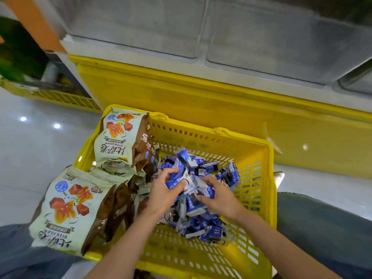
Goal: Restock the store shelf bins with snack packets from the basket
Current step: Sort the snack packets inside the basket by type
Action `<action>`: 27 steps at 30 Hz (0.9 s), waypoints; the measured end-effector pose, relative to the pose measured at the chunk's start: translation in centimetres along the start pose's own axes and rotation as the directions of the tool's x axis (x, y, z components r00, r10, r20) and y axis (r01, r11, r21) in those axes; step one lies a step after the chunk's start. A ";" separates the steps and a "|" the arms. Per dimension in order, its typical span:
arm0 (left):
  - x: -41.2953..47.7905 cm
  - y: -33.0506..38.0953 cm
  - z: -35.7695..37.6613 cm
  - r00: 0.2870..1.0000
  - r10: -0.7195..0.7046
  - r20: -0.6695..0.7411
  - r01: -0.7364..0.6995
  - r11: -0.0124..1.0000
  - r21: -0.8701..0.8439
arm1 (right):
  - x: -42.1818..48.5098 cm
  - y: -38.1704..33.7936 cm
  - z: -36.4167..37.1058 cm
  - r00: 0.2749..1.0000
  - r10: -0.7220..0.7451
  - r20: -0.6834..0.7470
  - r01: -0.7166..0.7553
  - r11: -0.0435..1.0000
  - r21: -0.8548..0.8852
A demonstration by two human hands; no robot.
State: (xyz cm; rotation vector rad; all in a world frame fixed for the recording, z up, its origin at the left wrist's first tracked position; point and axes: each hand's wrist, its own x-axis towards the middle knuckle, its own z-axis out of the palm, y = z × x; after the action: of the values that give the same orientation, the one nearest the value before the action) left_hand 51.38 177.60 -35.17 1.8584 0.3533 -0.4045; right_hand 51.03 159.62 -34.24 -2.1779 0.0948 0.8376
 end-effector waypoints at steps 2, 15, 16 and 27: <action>-1.8 -0.2 0.0 0.995 0.034 0.099 -0.039 0.998 0.055 | -1.8 0.1 0.4 0.999 -0.008 0.047 0.010 0.999 -0.053; -4.6 0.1 -0.4 0.885 0.063 0.461 -0.269 0.877 0.397 | -5.0 0.3 -1.3 0.981 0.171 0.087 -0.108 0.868 -0.485; -3.8 0.4 -0.6 0.927 0.090 0.363 -0.237 0.893 0.383 | -4.3 0.1 -1.8 0.995 0.096 0.004 -0.086 0.905 -0.417; 8.1 0.3 0.9 0.982 -0.177 0.059 0.144 0.919 0.368 | 6.9 0.8 -1.1 0.959 0.224 -0.172 -0.245 0.963 -0.109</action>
State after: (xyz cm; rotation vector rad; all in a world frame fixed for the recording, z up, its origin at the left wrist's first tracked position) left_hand 58.70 177.01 -38.81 2.1683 0.3901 -0.7044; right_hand 56.75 159.63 -38.41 -2.3861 0.3963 0.8189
